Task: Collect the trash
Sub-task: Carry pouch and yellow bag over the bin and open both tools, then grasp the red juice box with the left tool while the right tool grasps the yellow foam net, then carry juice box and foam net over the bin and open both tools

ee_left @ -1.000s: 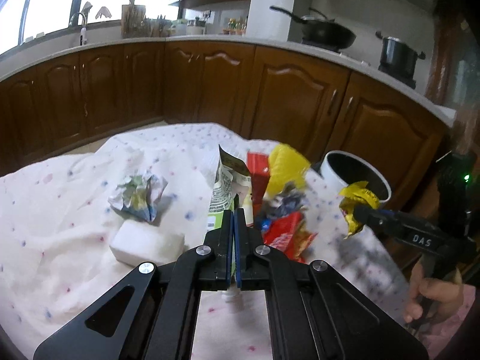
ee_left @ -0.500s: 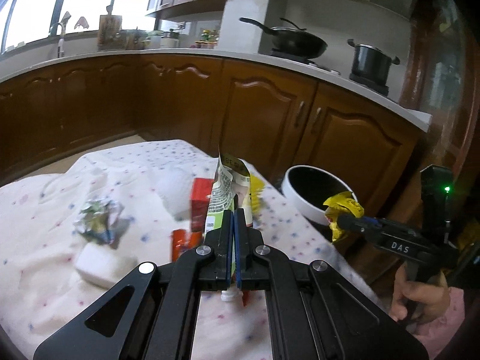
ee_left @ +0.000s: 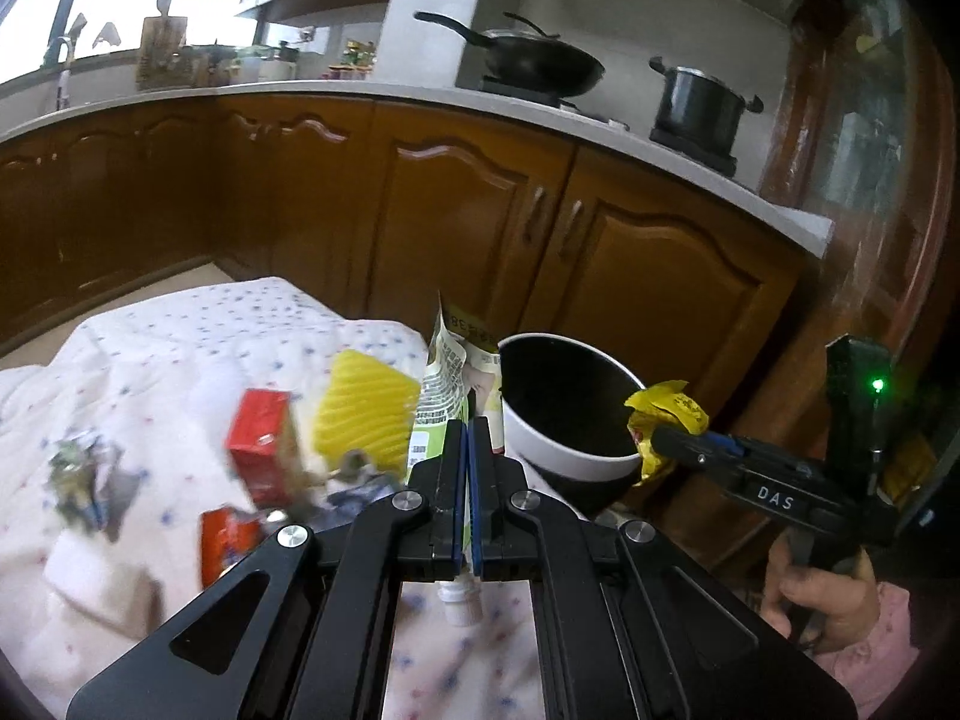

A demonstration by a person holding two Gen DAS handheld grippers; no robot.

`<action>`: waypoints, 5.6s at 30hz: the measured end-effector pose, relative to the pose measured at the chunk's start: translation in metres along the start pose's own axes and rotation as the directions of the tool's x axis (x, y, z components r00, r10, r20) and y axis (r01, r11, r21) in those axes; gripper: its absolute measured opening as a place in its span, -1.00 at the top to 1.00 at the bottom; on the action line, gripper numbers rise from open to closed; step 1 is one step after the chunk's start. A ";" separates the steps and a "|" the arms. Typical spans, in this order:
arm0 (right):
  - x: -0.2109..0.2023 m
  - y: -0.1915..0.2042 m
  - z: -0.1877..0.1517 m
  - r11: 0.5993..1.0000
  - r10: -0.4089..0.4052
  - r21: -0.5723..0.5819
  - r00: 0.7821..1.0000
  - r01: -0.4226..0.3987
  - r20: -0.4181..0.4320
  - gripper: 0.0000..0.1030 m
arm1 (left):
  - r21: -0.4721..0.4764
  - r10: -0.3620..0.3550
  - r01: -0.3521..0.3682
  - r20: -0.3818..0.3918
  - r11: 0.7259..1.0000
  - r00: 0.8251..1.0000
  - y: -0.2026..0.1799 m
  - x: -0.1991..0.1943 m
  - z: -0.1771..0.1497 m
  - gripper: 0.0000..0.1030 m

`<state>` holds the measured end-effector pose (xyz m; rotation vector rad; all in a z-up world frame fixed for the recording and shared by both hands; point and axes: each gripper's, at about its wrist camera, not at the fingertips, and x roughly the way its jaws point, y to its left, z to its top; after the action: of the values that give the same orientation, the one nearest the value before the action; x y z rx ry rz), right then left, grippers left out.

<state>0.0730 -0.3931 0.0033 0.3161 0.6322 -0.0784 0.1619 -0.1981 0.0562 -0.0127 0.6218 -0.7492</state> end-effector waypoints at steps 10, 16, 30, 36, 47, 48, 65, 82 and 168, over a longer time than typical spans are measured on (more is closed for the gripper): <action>0.015 -0.041 0.022 0.998 -0.053 0.026 0.998 0.054 -0.036 0.34 | 0.000 -0.076 0.076 -0.090 0.997 0.993 -0.033 0.070 0.026 0.99; 0.031 -0.056 0.031 0.997 -0.063 0.027 0.996 0.065 -0.068 0.34 | 0.022 -0.073 0.077 -0.131 0.997 0.989 -0.050 0.111 0.041 0.99; 0.066 -0.077 0.031 0.996 -0.085 0.016 0.984 0.089 -0.159 0.34 | 0.020 -0.053 0.060 -0.244 0.998 0.968 -0.069 0.193 0.049 0.99; 0.075 -0.082 0.032 0.996 -0.083 0.021 0.979 0.088 -0.186 0.28 | 0.029 -0.049 0.060 -0.282 0.998 0.958 -0.069 0.206 0.044 0.97; 0.059 -0.086 0.035 0.993 -0.094 0.055 0.983 0.104 -0.157 -0.03 | -0.020 -0.063 0.060 -0.270 0.998 0.961 -0.059 0.188 0.047 0.56; 0.055 -0.084 0.035 0.994 -0.086 0.058 0.986 0.095 -0.146 -0.03 | -0.023 -0.064 0.060 -0.263 0.998 0.963 -0.058 0.184 0.047 0.56; 0.006 -0.030 0.010 0.992 0.046 0.115 0.999 -0.047 0.006 -0.68 | -0.099 0.082 -0.088 -0.069 0.991 0.994 0.010 0.048 0.007 -0.10; 0.018 0.037 -0.004 0.987 0.144 0.074 0.990 -0.143 -0.003 -0.78 | -0.169 0.245 -0.246 -0.031 0.954 0.969 0.088 -0.019 -0.028 -0.34; -0.011 -0.031 0.017 0.992 0.038 0.116 0.996 -0.047 0.082 0.89 | 0.042 -0.045 0.047 -0.056 0.998 0.997 -0.030 0.063 0.018 0.40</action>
<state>0.0686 -0.4279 0.0147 0.4390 0.5429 -0.0871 0.1878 -0.2640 0.0451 0.0335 0.6595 -0.8092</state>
